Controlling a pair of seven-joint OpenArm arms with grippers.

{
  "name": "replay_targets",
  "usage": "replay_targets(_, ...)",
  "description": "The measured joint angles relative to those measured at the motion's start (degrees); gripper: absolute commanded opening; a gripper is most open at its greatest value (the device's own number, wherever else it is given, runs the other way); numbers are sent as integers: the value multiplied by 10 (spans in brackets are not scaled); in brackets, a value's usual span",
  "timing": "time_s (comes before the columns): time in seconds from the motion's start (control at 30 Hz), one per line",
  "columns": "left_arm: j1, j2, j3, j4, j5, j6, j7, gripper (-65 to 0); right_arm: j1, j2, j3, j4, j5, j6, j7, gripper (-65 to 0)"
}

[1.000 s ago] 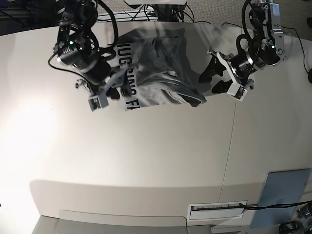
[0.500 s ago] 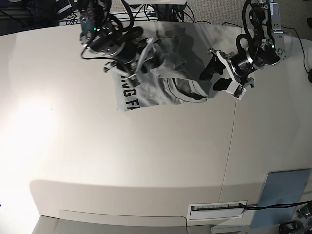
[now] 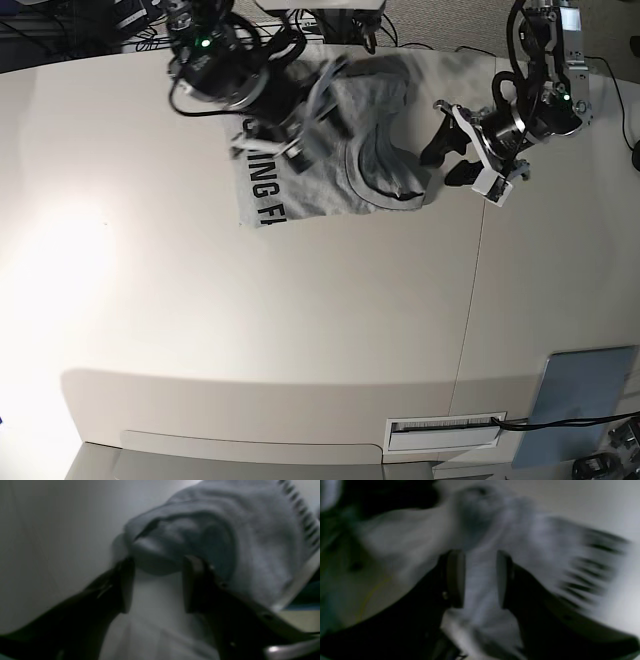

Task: Fold the T-shirt properly
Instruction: 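Lift and fold the strip over onto itself with both grippers, then smooth and square the folded shirt bundle with both grippers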

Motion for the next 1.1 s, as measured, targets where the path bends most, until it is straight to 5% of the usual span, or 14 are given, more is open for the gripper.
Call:
replay_targets(0.07,-1,2,0,1,-37,-34,20,-513,0,0,47,0,-18,-2,9,-548)
replay_targets(0.17,1,5,8,3,-108,-40,57,-613,0,0,107,-1,-22,-3,49,-623)
replay_targets(0.4,0,3,139,3,-130,-40,82,-631,54,-1,164,-74,-19,-3,71,-650)
replay_targets(0.8,-1,2,290,-11,25,-23,68,-631,195,-4,163,-311,-33,12,77,-650)
replay_targets(1.1,-2,0,278,-105,126,-36,-49,-631,207,16,162,-346,-62,36,66,-650)
